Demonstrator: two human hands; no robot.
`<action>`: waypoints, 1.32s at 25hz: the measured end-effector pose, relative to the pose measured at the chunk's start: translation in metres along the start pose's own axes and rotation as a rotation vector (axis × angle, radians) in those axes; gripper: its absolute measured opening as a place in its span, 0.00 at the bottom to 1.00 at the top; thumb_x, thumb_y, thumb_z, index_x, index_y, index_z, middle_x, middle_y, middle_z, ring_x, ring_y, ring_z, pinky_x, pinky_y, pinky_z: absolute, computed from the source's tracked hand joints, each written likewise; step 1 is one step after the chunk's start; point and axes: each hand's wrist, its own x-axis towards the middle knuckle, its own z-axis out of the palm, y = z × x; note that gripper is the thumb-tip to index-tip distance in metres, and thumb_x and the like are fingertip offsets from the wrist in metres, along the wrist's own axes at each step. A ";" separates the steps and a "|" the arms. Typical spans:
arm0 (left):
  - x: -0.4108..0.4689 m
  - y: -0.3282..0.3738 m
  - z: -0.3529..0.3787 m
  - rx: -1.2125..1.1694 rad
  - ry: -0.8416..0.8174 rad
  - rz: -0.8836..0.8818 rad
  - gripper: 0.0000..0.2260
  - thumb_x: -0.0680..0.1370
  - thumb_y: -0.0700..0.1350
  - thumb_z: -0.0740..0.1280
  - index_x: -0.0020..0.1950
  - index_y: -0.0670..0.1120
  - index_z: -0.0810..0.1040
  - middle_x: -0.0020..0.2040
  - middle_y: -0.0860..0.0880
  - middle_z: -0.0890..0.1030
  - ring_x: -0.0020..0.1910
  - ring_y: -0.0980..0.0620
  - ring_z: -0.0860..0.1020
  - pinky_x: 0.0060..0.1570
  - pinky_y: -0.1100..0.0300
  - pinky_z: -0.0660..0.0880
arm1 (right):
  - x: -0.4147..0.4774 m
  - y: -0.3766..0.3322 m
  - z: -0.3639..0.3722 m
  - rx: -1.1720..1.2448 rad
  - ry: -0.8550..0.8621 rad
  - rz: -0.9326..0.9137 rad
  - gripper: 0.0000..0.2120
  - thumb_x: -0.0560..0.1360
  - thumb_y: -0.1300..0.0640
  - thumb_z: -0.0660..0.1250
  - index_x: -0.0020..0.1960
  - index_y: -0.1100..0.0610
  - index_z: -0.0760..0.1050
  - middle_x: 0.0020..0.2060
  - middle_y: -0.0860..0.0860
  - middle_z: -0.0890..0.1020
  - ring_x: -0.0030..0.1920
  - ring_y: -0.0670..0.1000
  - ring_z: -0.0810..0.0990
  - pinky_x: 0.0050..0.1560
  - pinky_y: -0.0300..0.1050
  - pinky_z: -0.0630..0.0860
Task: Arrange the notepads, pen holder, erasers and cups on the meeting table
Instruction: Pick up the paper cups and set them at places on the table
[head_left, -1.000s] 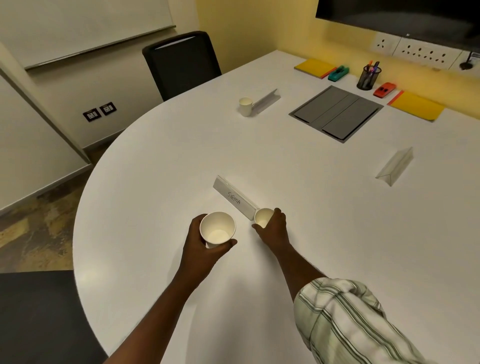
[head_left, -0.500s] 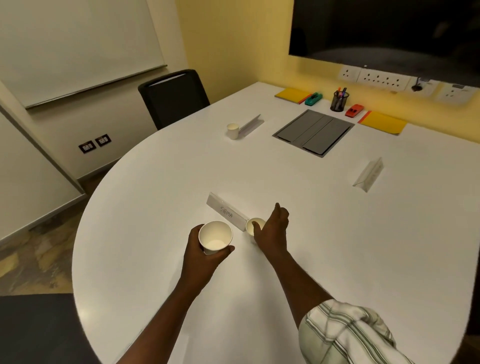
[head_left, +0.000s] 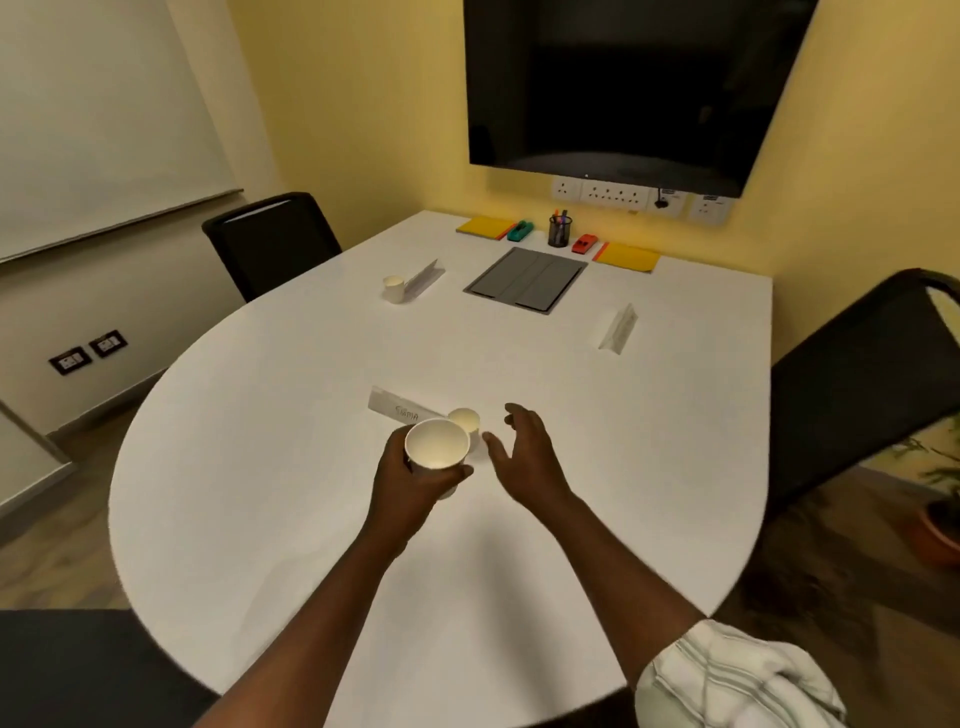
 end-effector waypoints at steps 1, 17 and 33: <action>-0.011 0.006 0.000 -0.005 -0.014 0.008 0.26 0.63 0.40 0.80 0.57 0.51 0.74 0.50 0.55 0.79 0.44 0.70 0.77 0.32 0.77 0.72 | -0.018 -0.007 -0.008 0.023 0.008 0.004 0.24 0.78 0.53 0.64 0.71 0.59 0.63 0.63 0.54 0.72 0.63 0.49 0.71 0.59 0.37 0.66; -0.144 0.088 0.111 -0.057 -0.386 0.144 0.25 0.60 0.50 0.80 0.53 0.60 0.76 0.50 0.59 0.81 0.52 0.58 0.79 0.38 0.64 0.78 | -0.186 -0.018 -0.185 0.014 -0.071 0.006 0.41 0.71 0.44 0.67 0.76 0.42 0.46 0.73 0.44 0.63 0.69 0.41 0.65 0.64 0.37 0.67; -0.283 0.182 0.364 -0.283 -0.065 -0.031 0.11 0.80 0.53 0.58 0.48 0.51 0.78 0.47 0.49 0.81 0.48 0.48 0.79 0.43 0.55 0.74 | -0.252 0.079 -0.429 -0.107 -0.053 -0.092 0.44 0.72 0.40 0.67 0.76 0.42 0.41 0.76 0.44 0.56 0.72 0.48 0.62 0.69 0.47 0.68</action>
